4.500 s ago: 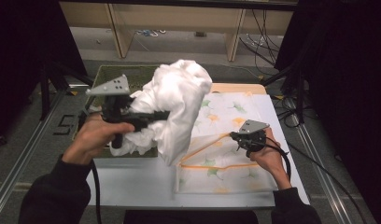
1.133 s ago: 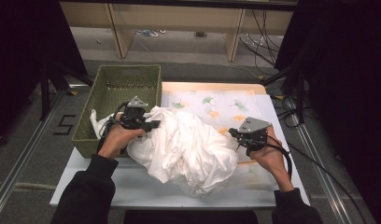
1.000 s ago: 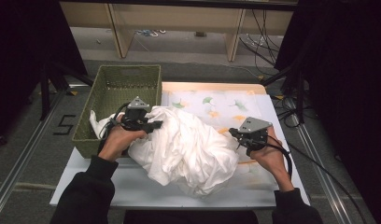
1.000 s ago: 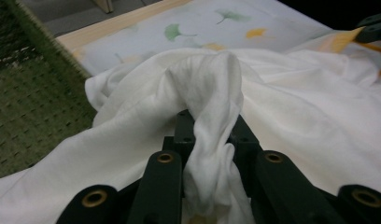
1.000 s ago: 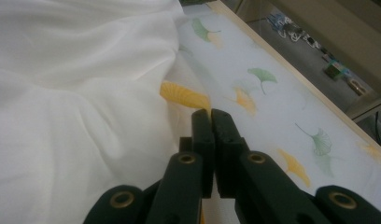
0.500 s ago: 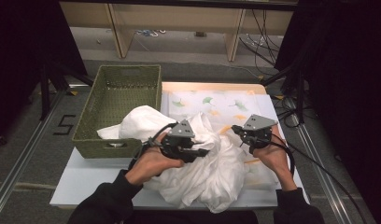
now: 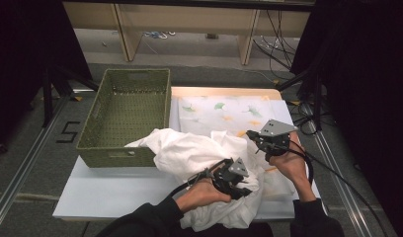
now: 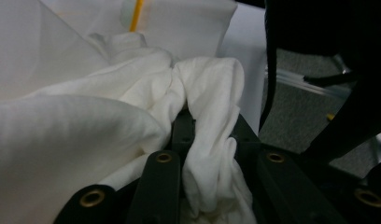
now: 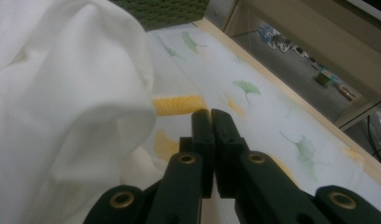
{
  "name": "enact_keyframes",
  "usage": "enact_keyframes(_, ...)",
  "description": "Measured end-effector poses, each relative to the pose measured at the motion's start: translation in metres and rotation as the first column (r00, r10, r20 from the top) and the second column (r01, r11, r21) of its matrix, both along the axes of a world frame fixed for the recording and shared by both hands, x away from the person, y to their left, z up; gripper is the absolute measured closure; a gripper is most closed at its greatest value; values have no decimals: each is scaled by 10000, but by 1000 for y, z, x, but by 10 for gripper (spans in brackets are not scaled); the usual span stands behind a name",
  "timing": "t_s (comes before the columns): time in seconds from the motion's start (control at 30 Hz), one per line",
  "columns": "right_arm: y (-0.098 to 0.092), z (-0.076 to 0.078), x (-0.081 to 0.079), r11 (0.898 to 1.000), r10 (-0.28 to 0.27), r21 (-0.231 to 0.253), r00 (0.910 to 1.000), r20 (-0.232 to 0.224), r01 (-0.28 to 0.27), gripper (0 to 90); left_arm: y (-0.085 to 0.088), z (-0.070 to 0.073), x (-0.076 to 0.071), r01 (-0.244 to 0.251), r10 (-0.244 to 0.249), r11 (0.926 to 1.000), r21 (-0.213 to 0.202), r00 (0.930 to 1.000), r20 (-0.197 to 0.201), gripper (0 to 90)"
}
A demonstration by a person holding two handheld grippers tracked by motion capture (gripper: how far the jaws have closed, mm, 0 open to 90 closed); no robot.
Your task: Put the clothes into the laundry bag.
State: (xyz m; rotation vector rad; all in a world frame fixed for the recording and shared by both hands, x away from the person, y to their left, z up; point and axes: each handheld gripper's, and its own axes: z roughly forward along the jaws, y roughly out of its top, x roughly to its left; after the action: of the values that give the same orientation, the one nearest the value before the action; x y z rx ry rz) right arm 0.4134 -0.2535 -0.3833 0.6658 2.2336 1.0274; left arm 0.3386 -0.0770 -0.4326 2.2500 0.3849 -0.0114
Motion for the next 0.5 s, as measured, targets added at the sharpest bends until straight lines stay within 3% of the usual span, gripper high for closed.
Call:
enact_keyframes(0.17,-1,2,-1,10000,21,61,10000,53,-21,898,5,8,1,-192,190,9993,-312,9998,-65,715)
enact_keyframes(0.33,-1,2,-1,10000,39,22,10000,26,-39,898,14,26,-4,-172,183,9972,-726,9997,145,559)
enact_keyframes(0.4,-1,1,-1,10000,52,23,10000,17,-52,897,22,39,-6,-343,380,9937,-1067,9987,330,482)
enact_keyframes(0.43,-1,1,-2,10000,-43,59,10000,-49,43,897,29,49,-7,-437,517,9919,-1195,9966,641,438)
enact_keyframes(0.5,0,0,-1,10000,71,31,10000,-6,-71,897,41,64,-6,-921,1097,9848,-1475,9872,1156,348)
